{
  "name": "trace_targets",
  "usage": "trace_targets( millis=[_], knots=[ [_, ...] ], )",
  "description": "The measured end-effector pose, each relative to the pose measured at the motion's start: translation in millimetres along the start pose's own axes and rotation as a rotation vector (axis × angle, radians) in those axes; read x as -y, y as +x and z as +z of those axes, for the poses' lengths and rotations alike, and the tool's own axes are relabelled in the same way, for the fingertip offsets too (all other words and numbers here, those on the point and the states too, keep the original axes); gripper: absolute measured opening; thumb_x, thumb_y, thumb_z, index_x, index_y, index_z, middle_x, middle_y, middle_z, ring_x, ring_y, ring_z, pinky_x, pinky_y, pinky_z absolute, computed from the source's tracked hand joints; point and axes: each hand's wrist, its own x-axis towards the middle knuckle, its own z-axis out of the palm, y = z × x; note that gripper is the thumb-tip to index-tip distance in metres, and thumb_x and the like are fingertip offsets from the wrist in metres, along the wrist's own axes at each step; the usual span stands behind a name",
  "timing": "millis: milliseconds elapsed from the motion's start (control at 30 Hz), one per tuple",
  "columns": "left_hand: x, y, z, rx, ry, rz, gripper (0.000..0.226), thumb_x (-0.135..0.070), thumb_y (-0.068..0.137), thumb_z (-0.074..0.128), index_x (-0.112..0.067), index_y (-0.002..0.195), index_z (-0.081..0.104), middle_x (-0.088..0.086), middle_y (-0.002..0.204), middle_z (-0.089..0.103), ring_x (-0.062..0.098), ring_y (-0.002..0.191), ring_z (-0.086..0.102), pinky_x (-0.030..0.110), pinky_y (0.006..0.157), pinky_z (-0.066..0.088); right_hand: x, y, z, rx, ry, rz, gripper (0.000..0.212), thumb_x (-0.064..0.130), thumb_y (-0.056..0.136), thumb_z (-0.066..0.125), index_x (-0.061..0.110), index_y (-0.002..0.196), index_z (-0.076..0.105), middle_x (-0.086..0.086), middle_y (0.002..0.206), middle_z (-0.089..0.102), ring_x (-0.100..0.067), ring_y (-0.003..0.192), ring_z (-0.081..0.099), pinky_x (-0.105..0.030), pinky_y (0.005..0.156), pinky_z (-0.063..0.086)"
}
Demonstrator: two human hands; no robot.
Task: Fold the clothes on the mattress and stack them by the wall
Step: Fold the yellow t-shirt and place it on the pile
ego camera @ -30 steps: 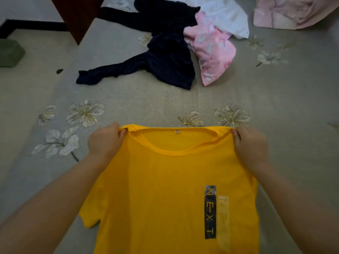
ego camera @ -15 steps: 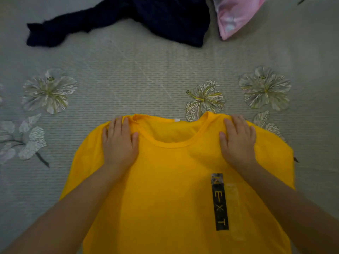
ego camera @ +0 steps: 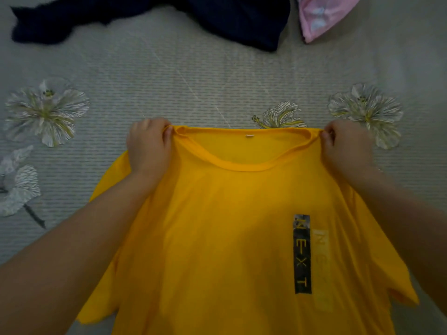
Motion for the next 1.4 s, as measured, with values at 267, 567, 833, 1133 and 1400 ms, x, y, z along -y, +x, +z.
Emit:
trace_targets(
  millis=[267,567,833,1133,1400],
  knots=[
    [10,-29,-22,0.066,-0.015,-0.045,0.046,-0.031,0.092,0.044,-0.006,0.13,0.046,0.02,0.128,0.05,0.035,0.12,0.041,0.043,0.099,0.027,67,-59,2,-0.049,0.112,-0.073,0.042,0.006,0.084,0.048,-0.003,0.125,0.049,-0.024,0.133,0.045,-0.039,0.128,0.037,-0.052,0.109,0.021],
    [105,-138,-73,0.303,-0.151,-0.477,0.022,-0.013,0.088,0.058,0.002,0.104,0.06,0.022,0.098,0.06,0.036,0.1,0.054,0.037,0.08,0.038,213,-176,38,0.265,0.174,-0.394,0.048,0.033,0.082,0.054,0.018,0.128,0.054,-0.009,0.142,0.042,-0.036,0.132,0.036,-0.068,0.099,0.02],
    [121,-140,-103,0.002,-0.619,-0.592,0.026,-0.009,0.091,0.051,-0.027,0.075,0.042,-0.004,0.068,0.046,0.006,0.059,0.042,0.024,0.057,0.036,221,-178,46,0.225,0.098,-0.318,0.052,0.032,0.082,0.036,0.004,0.118,0.061,-0.019,0.126,0.056,-0.039,0.114,0.055,-0.07,0.087,0.032],
    [132,-150,-104,-0.06,-0.315,-0.633,0.064,0.0,0.072,0.07,-0.004,0.13,0.042,0.021,0.127,0.036,0.031,0.108,0.045,0.027,0.091,0.035,231,-179,45,0.218,0.054,-0.297,0.057,0.035,0.08,0.035,0.002,0.118,0.06,-0.021,0.126,0.056,-0.041,0.114,0.054,-0.072,0.086,0.031],
    [138,-127,-88,0.135,-0.468,-0.828,0.024,-0.024,0.083,0.065,-0.005,0.097,0.06,0.02,0.101,0.061,0.033,0.096,0.057,0.038,0.079,0.045,232,-179,45,0.229,0.013,-0.284,0.057,0.036,0.078,0.035,0.003,0.115,0.062,-0.02,0.123,0.058,-0.04,0.112,0.056,-0.071,0.084,0.033]
  ],
)
